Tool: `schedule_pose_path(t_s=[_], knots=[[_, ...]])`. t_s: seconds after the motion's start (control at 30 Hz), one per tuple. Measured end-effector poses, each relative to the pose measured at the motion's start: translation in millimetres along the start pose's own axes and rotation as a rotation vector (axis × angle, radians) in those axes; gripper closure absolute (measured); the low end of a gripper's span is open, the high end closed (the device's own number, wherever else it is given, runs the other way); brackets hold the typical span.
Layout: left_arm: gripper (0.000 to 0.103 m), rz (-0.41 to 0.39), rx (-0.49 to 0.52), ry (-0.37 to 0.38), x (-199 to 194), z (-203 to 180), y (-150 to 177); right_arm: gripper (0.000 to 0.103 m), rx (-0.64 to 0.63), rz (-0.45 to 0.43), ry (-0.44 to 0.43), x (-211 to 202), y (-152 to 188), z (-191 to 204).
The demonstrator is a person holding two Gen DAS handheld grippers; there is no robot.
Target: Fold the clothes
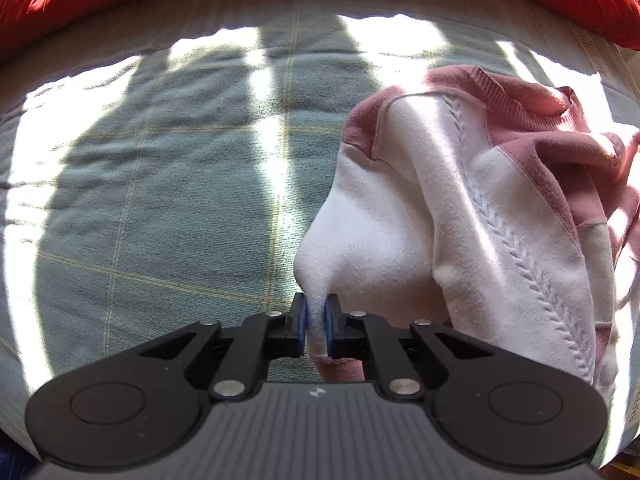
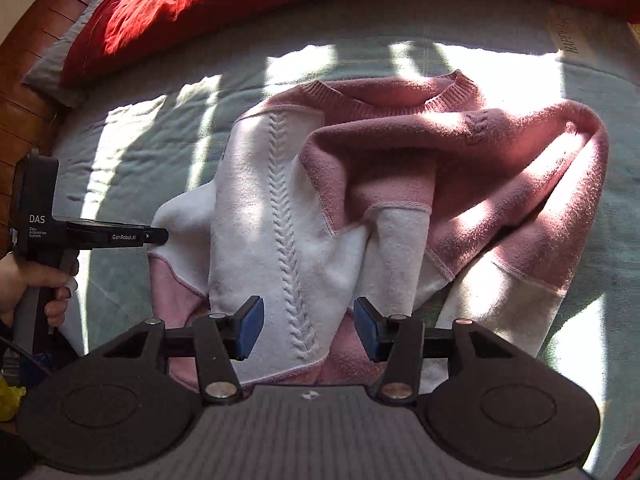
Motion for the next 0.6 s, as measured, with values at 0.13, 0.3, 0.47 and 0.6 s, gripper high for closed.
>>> schedule_pose_path(t_s=[0.13, 0.3, 0.47, 0.6], knots=[[0.096, -0.038, 0.026, -0.071, -7.6, 12.1, -17.5, 0.047, 0.024, -0.039, 0.005, -14.4, 4.2, -1.3], [0.096, -0.057, 0.034, -0.155, -8.7, 37.8, -32.1, 0.046, 0.054, -0.057, 0.034, -27.5, 12.4, -9.6], [0.096, -0.070, 0.022, -0.192, -5.9, 60.9, -40.1, 0.046, 0.070, -0.056, 0.070, -36.9, 21.3, -13.7], [0.096, -0.084, 0.018, -0.204, -5.9, 73.9, -43.1, 0.046, 0.053, -0.058, 0.087, -44.1, 23.7, -6.8]])
Point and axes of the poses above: each gripper's, at about its wrist camera, not at the fingertips, and x roughly the way its jaws point, z to its left, y to its underside, the point moved 2 cm from there along x, roughly the way its jaws point, and after that the axes turned 3 degrees about -y, right-handed, at the moved point
